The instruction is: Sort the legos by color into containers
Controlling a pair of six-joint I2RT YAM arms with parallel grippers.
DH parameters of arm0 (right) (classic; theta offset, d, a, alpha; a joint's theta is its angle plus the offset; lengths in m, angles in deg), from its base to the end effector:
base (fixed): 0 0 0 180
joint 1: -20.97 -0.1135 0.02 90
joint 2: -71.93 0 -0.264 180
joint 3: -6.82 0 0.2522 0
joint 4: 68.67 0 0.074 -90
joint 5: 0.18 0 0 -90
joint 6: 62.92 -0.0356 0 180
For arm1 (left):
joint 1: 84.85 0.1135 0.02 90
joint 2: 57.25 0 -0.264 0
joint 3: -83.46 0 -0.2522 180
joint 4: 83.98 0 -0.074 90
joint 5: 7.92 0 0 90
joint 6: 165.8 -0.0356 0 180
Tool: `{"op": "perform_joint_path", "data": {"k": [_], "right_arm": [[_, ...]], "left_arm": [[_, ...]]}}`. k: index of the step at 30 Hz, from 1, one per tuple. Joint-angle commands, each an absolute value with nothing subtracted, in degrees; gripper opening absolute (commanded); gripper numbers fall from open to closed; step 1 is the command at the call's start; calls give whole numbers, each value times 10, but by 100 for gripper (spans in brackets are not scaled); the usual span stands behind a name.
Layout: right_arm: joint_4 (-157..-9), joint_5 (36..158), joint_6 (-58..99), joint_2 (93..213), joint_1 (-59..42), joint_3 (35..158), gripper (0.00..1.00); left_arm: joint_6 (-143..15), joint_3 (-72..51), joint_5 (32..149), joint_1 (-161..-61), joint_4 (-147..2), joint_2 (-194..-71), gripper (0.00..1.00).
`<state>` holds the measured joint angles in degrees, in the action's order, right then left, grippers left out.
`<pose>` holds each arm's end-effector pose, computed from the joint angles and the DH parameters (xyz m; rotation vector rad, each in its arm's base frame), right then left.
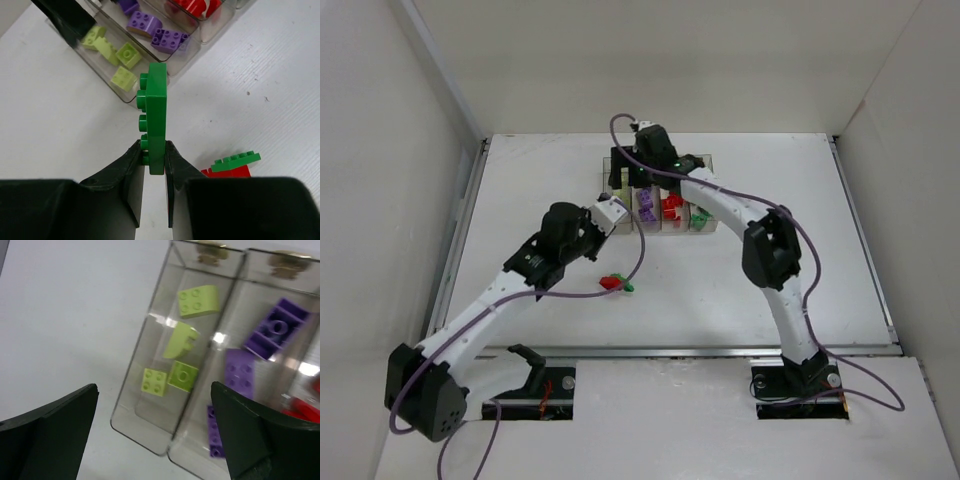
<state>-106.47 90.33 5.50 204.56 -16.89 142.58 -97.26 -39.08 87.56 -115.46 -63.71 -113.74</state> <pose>0.4267 0.3321 0.2592 -0.3222 2.2159 0.5906 0.1960 -0.1199 0.3017 0.8966 1.6877 -0.1992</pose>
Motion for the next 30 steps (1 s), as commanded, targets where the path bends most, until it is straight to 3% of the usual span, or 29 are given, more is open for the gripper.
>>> {"op": "perform_joint_path", "data": {"k": [1, 5, 13, 18, 22, 26, 30], "right_arm": [[-1042, 894, 47, 1932, -122, 1383, 99], [-1001, 893, 40, 1769, -72, 1264, 99], [-1014, 856, 33, 1574, 38, 1001, 99], [-1034, 829, 21, 1504, 73, 929, 99], [-1055, 815, 21, 1471, 79, 911, 99], [-1084, 800, 26, 1451, 85, 911, 99], [-1097, 789, 33, 1435, 90, 905, 99]], "left_arm": [[-993, -334, 922, -1153, -681, -1207, 0], [-1017, -230, 982, -1153, -686, -1346, 0], [-995, 113, 1057, -1181, -649, -1684, 0], [-923, 188, 1091, -1181, -769, -1795, 0], [-838, 298, 1128, -1181, -780, -1875, 5], [-737, 327, 1164, -1191, -809, -1911, 10], [-706, 327, 1182, -1191, -816, -1926, 28]]}}
